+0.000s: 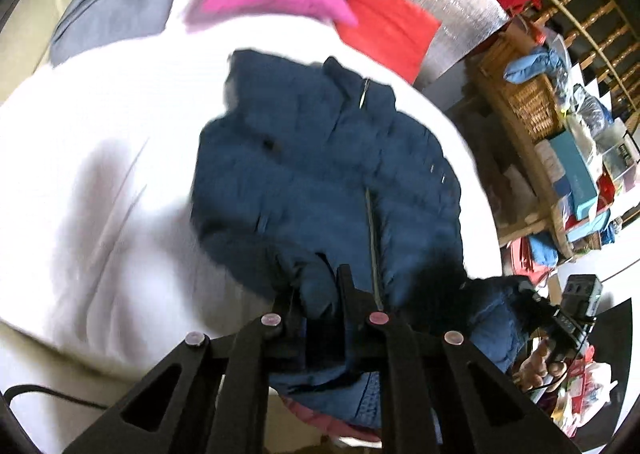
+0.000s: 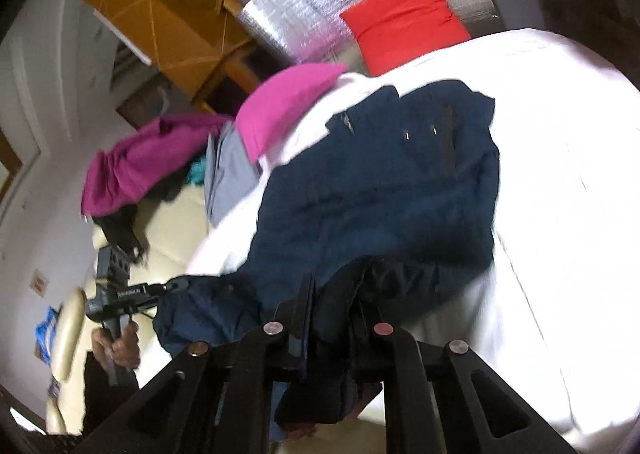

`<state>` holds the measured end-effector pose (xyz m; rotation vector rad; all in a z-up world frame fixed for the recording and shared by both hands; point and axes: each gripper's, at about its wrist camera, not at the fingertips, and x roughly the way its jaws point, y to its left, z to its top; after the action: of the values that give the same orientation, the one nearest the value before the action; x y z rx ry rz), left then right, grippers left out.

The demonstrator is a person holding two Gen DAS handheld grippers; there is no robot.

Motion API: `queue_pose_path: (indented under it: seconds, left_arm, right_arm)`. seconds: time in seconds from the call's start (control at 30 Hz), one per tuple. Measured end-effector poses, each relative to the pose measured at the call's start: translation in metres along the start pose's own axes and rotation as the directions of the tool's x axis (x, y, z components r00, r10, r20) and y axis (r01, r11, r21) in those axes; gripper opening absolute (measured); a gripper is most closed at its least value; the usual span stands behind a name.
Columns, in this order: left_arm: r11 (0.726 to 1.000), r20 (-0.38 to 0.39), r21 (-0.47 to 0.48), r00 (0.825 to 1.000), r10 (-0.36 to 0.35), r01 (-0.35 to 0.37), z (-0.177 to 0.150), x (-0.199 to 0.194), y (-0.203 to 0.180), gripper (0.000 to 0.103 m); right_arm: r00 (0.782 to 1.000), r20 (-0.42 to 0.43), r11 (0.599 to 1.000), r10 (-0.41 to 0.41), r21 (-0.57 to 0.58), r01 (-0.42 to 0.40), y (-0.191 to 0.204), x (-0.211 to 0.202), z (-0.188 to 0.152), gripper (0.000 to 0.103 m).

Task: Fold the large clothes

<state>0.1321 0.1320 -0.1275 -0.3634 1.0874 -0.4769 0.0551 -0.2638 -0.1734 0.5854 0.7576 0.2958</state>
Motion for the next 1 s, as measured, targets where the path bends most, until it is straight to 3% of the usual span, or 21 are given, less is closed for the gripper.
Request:
queue_pose_path:
  seconds: [0.1,0.23,0.33,0.4,0.47,0.5,0.53,0.67,0.8,1.0]
  left_arm:
    - [1.000,-0.006,-0.024,1.000,-0.012,0.012,0.018,0.018,0.003,0.013]
    - [0.999,-0.027,-0.042,0.999,-0.027,0.026,0.015,0.029,0.010,0.013]
    - [0.997,-0.043,-0.076,0.999,-0.030,0.026,0.008,0.034,0.020,0.013]
    - [0.996,-0.043,-0.090,0.999,-0.033,0.029,0.004,0.037,0.025,0.013]
    - [0.994,-0.039,-0.102,0.998,-0.038,0.034,0.001,0.036,0.028,0.013]
    - [0.994,-0.039,-0.102,0.998,-0.040,0.036,0.001,0.036,0.028,0.013]
    - [0.994,-0.039,-0.099,0.998,-0.039,0.035,0.000,0.034,0.027,0.013]
    - [0.997,-0.042,-0.074,0.999,-0.027,0.024,-0.001,0.031,0.019,0.013]
    - [0.999,-0.039,-0.049,0.999,-0.025,0.023,0.011,0.028,0.013,0.013]
    - [0.999,0.002,-0.028,1.000,-0.031,0.031,0.064,0.023,0.005,0.013]
  right_arm:
    - [0.997,-0.066,0.998,-0.037,0.044,0.040,-0.014,0.024,0.007,0.014]
    - [0.989,-0.142,0.986,0.040,0.165,-0.017,-0.050,0.033,-0.009,0.018]
    - [0.984,-0.150,0.973,0.092,0.223,-0.057,-0.062,0.038,-0.023,0.019]
    - [0.979,-0.159,0.963,0.131,0.257,-0.087,-0.067,0.040,-0.034,0.025]
    - [0.974,-0.189,0.959,0.122,0.277,-0.066,-0.066,0.049,-0.045,0.050]
    - [0.974,-0.197,0.959,0.116,0.276,-0.058,-0.065,0.051,-0.051,0.052]
    - [0.971,-0.199,0.959,0.132,0.275,-0.074,-0.063,0.053,-0.056,0.052]
    - [0.966,-0.206,0.971,0.155,0.214,-0.110,-0.042,0.049,-0.059,0.015]
    - [0.977,-0.105,0.974,0.186,0.150,-0.169,-0.018,0.025,-0.029,0.011]
    - [0.973,0.120,0.959,0.197,0.183,-0.216,-0.028,0.017,0.038,0.010]
